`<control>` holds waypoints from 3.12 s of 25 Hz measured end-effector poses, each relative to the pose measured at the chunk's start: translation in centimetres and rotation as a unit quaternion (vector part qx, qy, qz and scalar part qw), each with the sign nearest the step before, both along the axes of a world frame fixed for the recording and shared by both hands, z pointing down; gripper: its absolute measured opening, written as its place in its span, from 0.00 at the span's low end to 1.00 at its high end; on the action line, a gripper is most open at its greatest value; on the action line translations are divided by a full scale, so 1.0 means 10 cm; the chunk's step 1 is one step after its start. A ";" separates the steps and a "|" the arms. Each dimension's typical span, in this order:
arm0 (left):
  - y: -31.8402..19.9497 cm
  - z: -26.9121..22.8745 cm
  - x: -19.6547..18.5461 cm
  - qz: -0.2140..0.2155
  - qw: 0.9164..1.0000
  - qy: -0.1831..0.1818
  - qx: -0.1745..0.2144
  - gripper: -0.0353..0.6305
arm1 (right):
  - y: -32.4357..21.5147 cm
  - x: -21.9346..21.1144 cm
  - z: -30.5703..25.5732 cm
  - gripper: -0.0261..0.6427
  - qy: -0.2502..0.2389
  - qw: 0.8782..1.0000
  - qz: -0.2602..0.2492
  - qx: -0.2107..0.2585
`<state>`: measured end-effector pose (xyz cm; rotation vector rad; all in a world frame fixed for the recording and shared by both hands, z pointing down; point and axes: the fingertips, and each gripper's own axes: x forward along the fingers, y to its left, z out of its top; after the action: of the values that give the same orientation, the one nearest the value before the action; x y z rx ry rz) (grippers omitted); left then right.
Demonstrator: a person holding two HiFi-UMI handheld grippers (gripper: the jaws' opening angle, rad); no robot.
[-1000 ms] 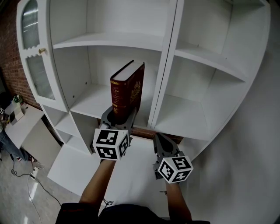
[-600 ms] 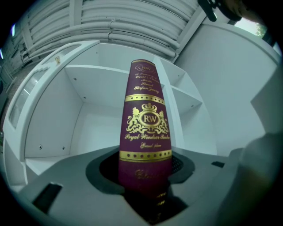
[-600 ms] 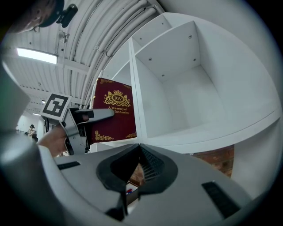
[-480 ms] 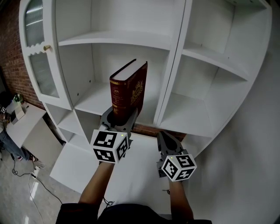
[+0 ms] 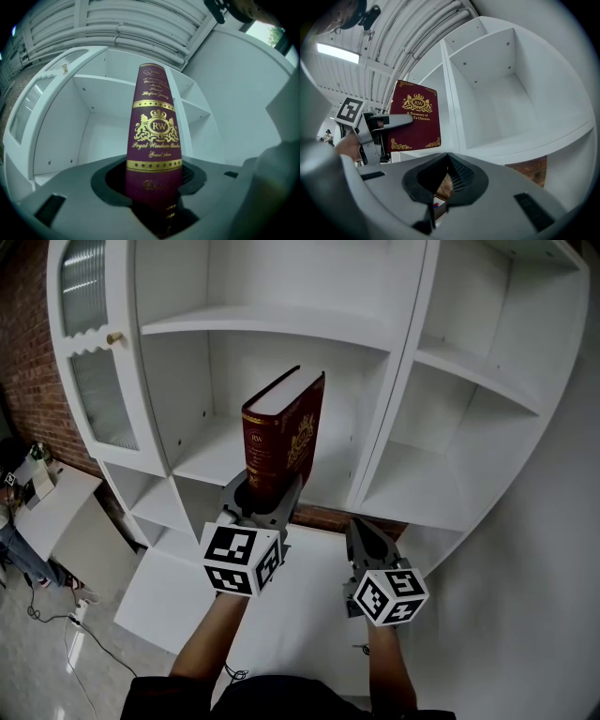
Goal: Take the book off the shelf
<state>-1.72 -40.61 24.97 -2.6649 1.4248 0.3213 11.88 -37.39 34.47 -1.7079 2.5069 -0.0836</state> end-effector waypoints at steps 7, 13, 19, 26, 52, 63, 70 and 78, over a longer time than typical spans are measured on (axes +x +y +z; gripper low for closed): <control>-0.05 0.05 -0.10 0.023 1.000 0.002 -0.002 0.41 | -0.03 -0.14 0.04 0.07 -0.004 1.000 0.025 -0.003; -0.07 0.08 -0.14 0.048 0.999 0.003 -0.004 0.41 | -0.06 -0.21 0.07 0.07 -0.007 0.999 0.047 -0.006; -0.10 0.13 -0.21 0.063 0.998 0.009 -0.007 0.41 | -0.06 -0.32 0.11 0.07 -0.002 0.998 0.058 -0.007; -0.10 0.14 -0.21 0.070 0.997 0.012 -0.011 0.41 | -0.02 -0.34 0.11 0.07 0.001 0.998 0.063 -0.008; 0.59 0.18 0.08 0.030 0.999 0.018 -0.008 0.41 | 0.70 -0.01 0.09 0.07 0.013 0.999 0.028 -0.007; 1.14 0.32 0.30 0.015 1.000 0.007 -0.019 0.41 | 1.26 0.20 0.17 0.07 -0.008 1.000 0.016 -0.010; 1.54 0.40 0.37 0.000 1.000 0.001 -0.019 0.41 | 1.61 0.33 0.22 0.07 -0.024 1.000 0.013 -0.014; 1.98 0.44 0.36 -0.016 1.000 0.001 -0.015 0.41 | 2.01 0.38 0.24 0.07 -0.031 0.999 0.011 -0.008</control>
<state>1.84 -20.76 29.38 -2.6632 1.4839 0.3031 15.65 -17.24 36.83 -1.7113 2.4493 -0.1528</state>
